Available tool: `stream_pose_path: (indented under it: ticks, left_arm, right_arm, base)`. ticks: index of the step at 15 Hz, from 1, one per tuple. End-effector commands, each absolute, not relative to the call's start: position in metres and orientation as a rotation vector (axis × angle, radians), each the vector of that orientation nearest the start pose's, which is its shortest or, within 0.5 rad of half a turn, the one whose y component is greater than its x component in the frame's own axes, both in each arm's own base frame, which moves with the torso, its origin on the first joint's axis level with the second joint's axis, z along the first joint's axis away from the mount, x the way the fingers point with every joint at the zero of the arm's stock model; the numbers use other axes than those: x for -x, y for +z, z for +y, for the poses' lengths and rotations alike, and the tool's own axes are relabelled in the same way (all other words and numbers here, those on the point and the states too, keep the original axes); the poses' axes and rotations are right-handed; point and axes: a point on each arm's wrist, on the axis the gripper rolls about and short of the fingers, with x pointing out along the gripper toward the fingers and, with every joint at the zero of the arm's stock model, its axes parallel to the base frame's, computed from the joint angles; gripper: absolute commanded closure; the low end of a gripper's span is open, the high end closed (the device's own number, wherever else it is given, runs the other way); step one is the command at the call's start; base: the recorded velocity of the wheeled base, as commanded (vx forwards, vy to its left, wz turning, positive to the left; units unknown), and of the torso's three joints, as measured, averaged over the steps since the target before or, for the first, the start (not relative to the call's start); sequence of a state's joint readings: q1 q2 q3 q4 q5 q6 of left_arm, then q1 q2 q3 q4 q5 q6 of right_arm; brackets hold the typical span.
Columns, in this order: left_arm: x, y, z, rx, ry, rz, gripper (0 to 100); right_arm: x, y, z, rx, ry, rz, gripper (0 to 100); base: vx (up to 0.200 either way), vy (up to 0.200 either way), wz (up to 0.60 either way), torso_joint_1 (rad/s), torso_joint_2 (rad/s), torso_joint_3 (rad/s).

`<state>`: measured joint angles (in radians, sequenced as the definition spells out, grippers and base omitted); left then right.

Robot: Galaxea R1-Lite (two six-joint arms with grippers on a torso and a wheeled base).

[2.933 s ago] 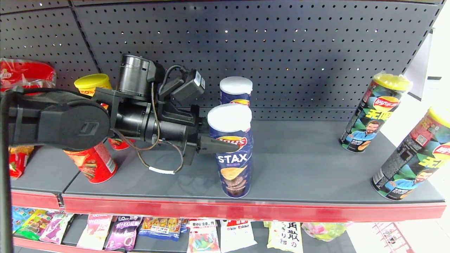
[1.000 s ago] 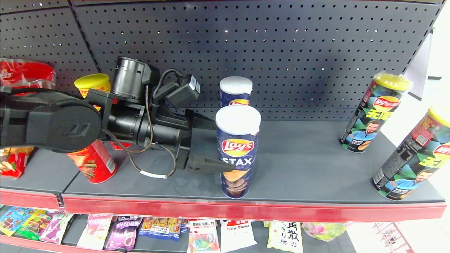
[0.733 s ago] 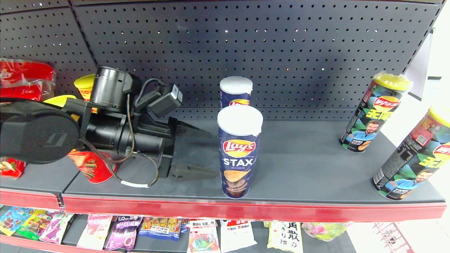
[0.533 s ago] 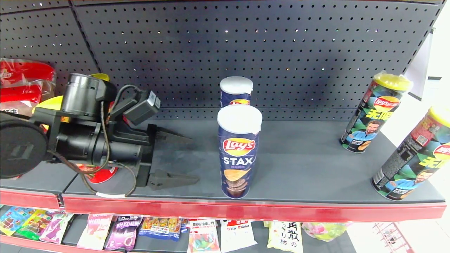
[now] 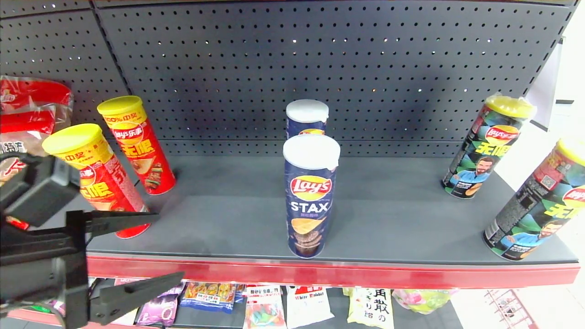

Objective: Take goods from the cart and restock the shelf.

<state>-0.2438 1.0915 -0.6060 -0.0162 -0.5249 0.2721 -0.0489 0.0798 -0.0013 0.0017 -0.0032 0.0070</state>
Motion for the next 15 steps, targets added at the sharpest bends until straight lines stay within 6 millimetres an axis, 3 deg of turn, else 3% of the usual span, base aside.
stream_pose_path:
  ticks: [1,3,5,7,15]
  left_arm:
    - [-0.049,0.201,-0.015,0.008,-0.368,0.205,0]
    - [-0.022,0.187,-0.007,0.073,-0.301,0.142,0]
    - [0.019,0.148,0.002,0.071,-0.341,0.039,0]
    - [0.035,0.133,0.006,0.023,-0.351,-0.007,0]
    - [0.026,0.102,0.010,-0.137,-0.087,0.093,0]
  right_arm:
    - [0.017,0.077,0.001,-0.008,-0.052,0.083,0]
    - [0.017,0.077,0.001,-0.010,-0.052,0.083,0]
    - [0.017,0.077,0.001,-0.010,-0.052,0.083,0]
    - [0.017,0.077,0.001,-0.008,-0.052,0.083,0]
    - [0.017,0.077,0.001,-0.010,-0.052,0.083,0]
  base:
    - [0.000,0.000,0.00,0.000,0.00,0.000]
    - [0.000,0.000,0.00,0.000,0.00,0.000]
    - [0.000,0.000,0.00,0.000,0.00,0.000]
    - [0.000,0.000,0.00,0.000,0.00,0.000]
    - [0.000,0.000,0.00,0.000,0.00,0.000]
